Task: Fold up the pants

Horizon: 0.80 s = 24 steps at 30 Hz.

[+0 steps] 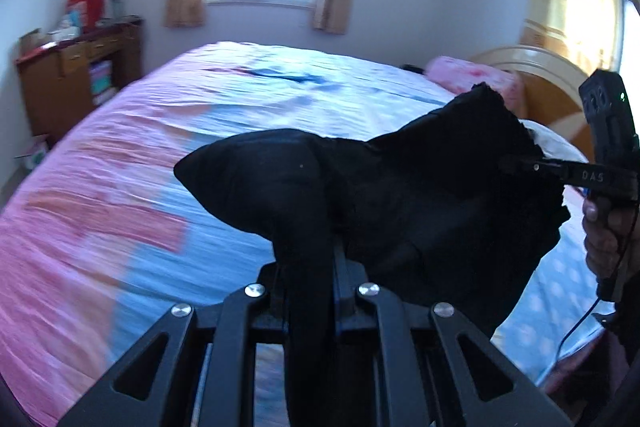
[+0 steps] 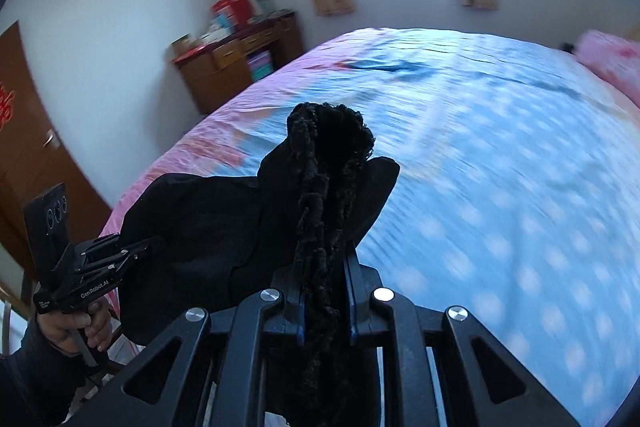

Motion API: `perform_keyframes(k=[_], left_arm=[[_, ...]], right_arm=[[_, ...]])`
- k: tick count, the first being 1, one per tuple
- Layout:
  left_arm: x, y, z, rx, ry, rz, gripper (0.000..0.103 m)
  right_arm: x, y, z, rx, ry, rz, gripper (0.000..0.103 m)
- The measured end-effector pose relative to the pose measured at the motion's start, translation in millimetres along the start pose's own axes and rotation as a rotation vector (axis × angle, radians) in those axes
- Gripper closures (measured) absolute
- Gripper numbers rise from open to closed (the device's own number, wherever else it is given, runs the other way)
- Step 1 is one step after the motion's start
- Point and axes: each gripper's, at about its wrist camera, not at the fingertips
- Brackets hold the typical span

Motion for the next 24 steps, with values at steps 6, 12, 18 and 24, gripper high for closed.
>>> perform_keyframes(k=[6,12,18,24], left_arm=[[-8,57,-18,0.028,-0.03,-0.115,0.088],[-31,97,-11,0.084,0.014,-0.142,0.088],[-51,114,7,0.119,0.055,-0.175,0.07],[-60,109,13,0.076,0.075,-0.263,0.051]], right_arm=[[-76,43,-53,0.06,0.013,-0.044,0.089],[-141,59,-72,0.049,0.071,-0.06,0.089],[-198,55,-60,0.018,0.194,-0.04,0.088],[-224,38,-44,-0.034,0.258,-0.025,0.063]])
Point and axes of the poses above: each gripper's, at about its wrist camera, not at the fingertips, and x roughly against the way its jaws point, y to its left, z to its underside, and after that the axes turned 11 degrees about z, right-handed
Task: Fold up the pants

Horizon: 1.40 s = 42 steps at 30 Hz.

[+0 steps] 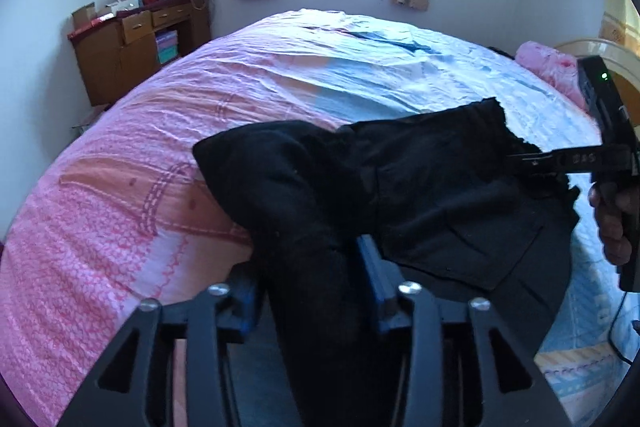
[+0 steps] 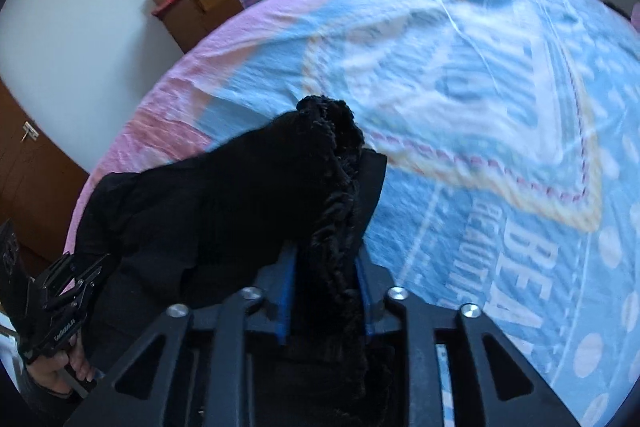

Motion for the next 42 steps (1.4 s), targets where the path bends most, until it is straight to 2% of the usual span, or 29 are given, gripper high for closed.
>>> perform_keyframes(k=[2,5,6,8,11,14,19,24,32,35,38,42], left_arm=[[4,-2,-1,-0.009,-0.002,-0.022,0.05],[19,-7,-3,-0.015,-0.011,-0.04,0.047],[25,-9,-2,-0.018,-0.021,-0.04,0.04],[41,-15,0,-0.011,-0.047,-0.028,0.034],[68,-25,7,0.013,-0.087,-0.009,0.033],[93,-36,17,0.023,-0.117,0.009,0.032],[129,-52,36,0.042,-0.165,0.011,0.03],[147,-67,48,0.024,-0.192,0.01,0.026],[158,-84,48,-0.002,-0.211,0.039,0.026],[158,-87,48,-0.004,-0.208,0.051,0.026],[158,-87,48,0.001,-0.206,0.055,0.019],[160,-88,49,0.001,-0.213,0.058,0.019]], right_arm=[[1,-7,-2,-0.032,-0.004,0.006,0.051],[17,-13,3,-0.056,-0.037,0.012,0.046],[24,-14,7,-0.053,-0.054,0.034,0.046],[41,-16,15,-0.047,-0.086,0.065,0.046],[69,-18,31,-0.058,-0.13,0.087,0.045],[106,-13,57,-0.061,-0.195,0.144,0.045],[162,5,102,-0.046,-0.31,0.153,0.04],[201,21,138,-0.016,-0.384,0.152,0.039],[231,36,169,-0.009,-0.439,0.16,0.038],[233,40,174,-0.003,-0.443,0.159,0.038],[233,43,176,0.005,-0.446,0.162,0.037],[235,46,176,0.01,-0.45,0.161,0.037]])
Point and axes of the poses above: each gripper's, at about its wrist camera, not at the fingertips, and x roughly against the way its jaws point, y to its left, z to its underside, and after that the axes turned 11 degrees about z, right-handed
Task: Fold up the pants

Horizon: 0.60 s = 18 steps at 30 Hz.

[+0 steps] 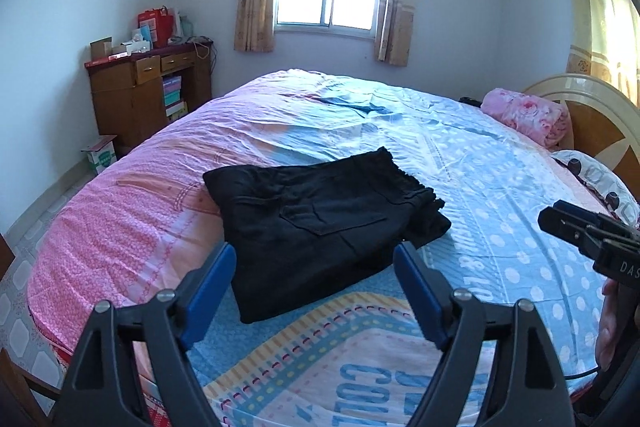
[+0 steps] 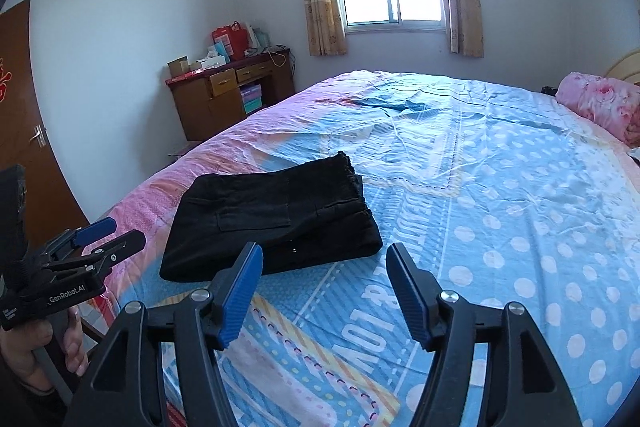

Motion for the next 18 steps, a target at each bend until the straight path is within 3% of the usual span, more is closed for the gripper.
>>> perform_keyframes(k=[11,15,18], left_arm=[[3,-4,-1,-0.008,-0.003,-0.004,0.017],[3,-5,-1,-0.008,-0.005,-0.004,0.008],[2,-6,-1,-0.014,-0.003,0.001,0.008]], right_arm=[[11,2,4,-0.001,-0.013,-0.006,0.035],[13,1,5,-0.012,-0.024,-0.001,0.031],[15,0,6,-0.016,-0.028,-0.002,0.031]])
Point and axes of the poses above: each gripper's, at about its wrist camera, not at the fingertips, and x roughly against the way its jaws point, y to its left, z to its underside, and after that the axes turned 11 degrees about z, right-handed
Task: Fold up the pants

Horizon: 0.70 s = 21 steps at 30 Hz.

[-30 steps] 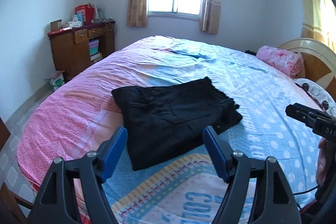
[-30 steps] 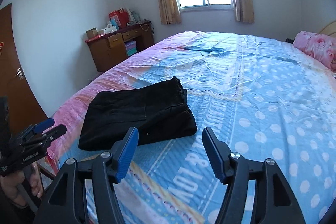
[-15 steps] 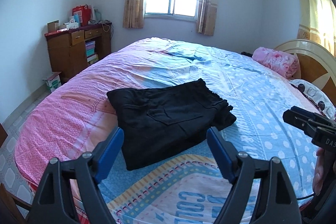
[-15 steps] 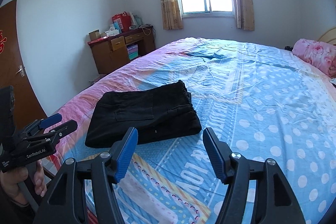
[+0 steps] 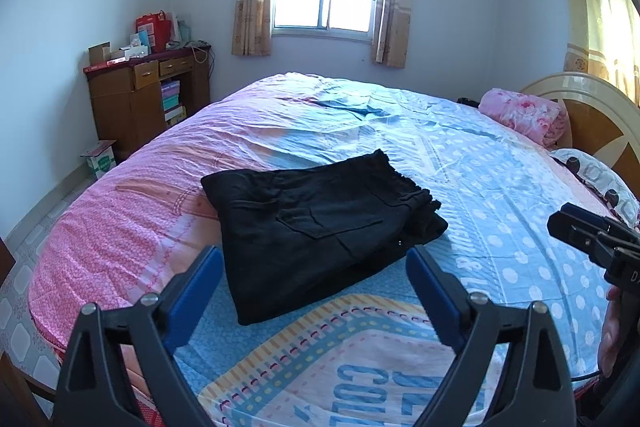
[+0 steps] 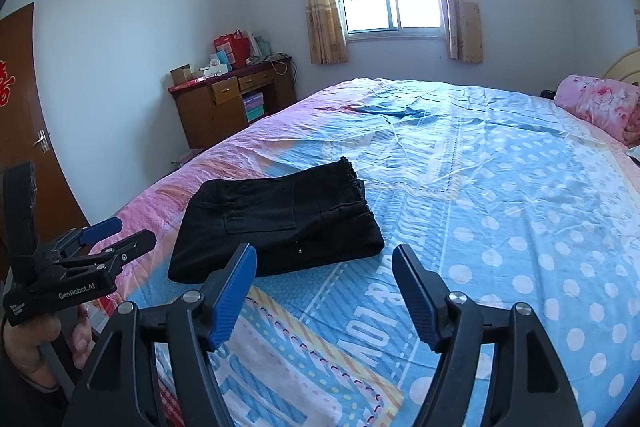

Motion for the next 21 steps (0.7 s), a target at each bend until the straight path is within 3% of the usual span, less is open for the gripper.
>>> perform_keyframes(k=[4,7,21], left_arm=[[-1,-3,0,-0.008,0.008,0.002,0.004],[1,-4,-1,-0.008,0.006,-0.004,0.002],[13,-2,-9,0.014,-0.033,-0.036,0.0]], right_arm=[[2,0,1,-0.001,-0.003,0.004,0.03],[6,-1,1,-0.005,-0.016,0.012,0.022],[23,9,-5,0.017,-0.073,0.017,0.021]])
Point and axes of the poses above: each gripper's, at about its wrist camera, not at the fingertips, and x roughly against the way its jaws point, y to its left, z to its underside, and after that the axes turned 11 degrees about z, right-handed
